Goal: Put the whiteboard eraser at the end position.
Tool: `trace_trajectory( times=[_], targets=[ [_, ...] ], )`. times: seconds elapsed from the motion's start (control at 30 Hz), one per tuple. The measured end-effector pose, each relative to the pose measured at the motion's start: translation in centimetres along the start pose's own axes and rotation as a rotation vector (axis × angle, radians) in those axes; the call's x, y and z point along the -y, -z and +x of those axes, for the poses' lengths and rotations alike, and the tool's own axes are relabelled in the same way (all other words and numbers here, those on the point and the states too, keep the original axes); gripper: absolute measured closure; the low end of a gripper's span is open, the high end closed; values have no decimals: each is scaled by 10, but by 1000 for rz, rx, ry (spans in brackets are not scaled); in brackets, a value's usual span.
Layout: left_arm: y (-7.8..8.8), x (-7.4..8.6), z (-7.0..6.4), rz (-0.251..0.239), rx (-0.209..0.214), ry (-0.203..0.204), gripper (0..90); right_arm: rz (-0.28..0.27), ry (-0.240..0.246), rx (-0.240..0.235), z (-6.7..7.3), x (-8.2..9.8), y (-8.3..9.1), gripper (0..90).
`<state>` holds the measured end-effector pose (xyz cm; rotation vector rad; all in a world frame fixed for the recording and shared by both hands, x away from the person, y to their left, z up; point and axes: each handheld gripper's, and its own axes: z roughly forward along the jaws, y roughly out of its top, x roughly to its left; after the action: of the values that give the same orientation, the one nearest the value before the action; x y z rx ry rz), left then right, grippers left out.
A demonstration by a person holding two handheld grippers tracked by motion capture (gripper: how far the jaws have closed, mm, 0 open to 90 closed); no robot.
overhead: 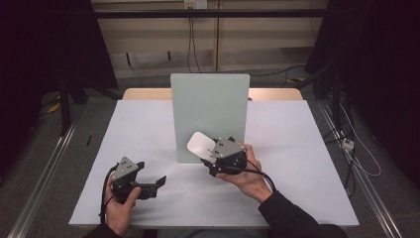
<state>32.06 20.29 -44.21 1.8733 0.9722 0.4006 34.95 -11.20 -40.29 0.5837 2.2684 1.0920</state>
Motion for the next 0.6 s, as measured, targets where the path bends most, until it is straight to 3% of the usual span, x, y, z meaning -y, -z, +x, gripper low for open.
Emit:
trace_trajectory(
  times=[0.07,0.13,0.3,0.6],
  targets=[
    [1,0,0,6,-5,-16,40,9,-16,-15,-1,3,3,315],
    [1,0,-1,2,-3,-2,40,17,-33,-35,-3,6,5,315],
    [3,0,-1,1,-8,-11,40,29,-86,-82,-10,13,12,315],
    [5,0,-1,-3,-17,-9,40,71,-115,-172,-17,22,19,315]
  ],
)
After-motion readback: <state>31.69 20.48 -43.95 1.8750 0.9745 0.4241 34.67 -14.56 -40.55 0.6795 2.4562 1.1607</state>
